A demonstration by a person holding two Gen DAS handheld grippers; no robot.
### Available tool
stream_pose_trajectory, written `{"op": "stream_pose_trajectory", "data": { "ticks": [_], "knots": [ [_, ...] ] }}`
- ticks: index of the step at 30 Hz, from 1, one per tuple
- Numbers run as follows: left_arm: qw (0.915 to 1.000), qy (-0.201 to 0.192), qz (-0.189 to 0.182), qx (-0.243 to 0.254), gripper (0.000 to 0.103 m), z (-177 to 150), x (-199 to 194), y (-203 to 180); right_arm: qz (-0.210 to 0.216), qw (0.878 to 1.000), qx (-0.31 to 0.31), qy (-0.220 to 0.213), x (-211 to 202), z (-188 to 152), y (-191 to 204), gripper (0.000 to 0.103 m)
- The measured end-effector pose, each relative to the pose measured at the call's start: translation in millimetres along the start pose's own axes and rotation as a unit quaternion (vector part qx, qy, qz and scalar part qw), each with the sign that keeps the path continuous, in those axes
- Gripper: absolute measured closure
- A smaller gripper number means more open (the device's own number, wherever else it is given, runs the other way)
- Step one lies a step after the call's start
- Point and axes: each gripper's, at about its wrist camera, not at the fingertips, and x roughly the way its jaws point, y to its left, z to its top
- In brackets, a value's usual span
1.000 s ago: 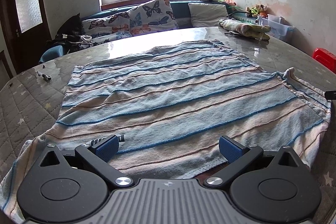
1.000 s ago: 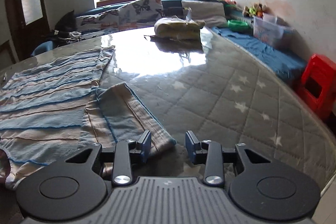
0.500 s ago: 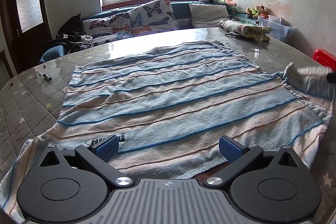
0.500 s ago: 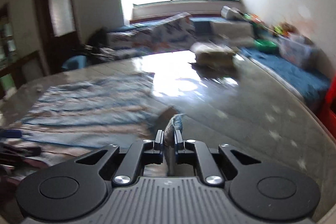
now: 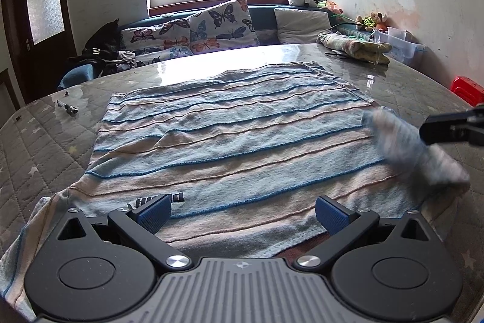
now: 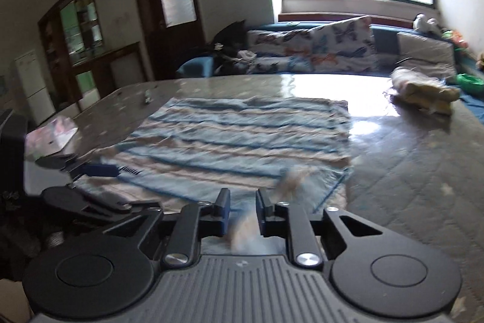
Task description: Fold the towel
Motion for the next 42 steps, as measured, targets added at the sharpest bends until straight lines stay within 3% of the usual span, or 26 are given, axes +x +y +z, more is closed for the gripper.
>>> {"op": "stream_pose_trajectory", "data": {
  "ticks": [3, 10, 21, 32, 42],
  "knots": [
    [1.0000, 0.002, -0.002, 0.000, 0.000, 0, 1, -2, -0.001, 1.000, -0.002, 0.002, -1, 2, -5, 0.084],
    [0.9998, 0.004, -0.013, 0.014, 0.000, 4, 5, -16, -0.061, 0.998, -0.007, 0.027, 23, 13, -48, 0.084],
    [0.9978, -0.003, -0.044, 0.048, 0.000, 21, 9, -50, -0.054, 0.996, -0.015, 0.065, 84, 17, -74, 0.085],
    [0.9947, 0.007, -0.058, 0.084, 0.000, 20, 24, -78, -0.048, 0.996, -0.044, 0.063, 75, 10, -59, 0.084],
    [0.9945, 0.010, -0.056, 0.089, 0.000, 15, 32, -78, -0.039, 0.994, -0.079, 0.070, 28, -22, -37, 0.085]
  ]
}}
